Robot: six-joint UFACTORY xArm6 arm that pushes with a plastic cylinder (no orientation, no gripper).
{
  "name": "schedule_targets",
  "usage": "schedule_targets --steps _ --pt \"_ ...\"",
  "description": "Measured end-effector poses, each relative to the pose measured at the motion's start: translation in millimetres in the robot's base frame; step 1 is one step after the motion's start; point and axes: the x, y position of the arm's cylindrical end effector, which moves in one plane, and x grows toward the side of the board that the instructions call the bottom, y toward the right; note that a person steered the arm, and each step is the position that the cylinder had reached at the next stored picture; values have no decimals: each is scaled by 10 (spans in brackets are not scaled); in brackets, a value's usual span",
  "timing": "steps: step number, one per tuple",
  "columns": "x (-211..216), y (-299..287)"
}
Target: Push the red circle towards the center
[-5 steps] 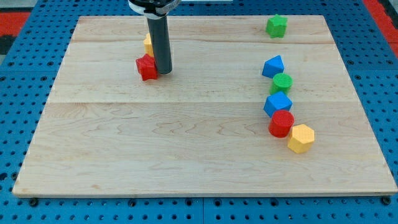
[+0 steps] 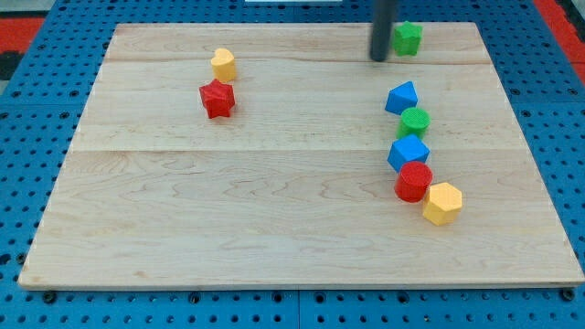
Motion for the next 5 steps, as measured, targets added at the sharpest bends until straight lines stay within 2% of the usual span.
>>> schedule_targets --steps 1,3,5 --pt "505 731" --pt "2330 740" --pt "2424 -492"
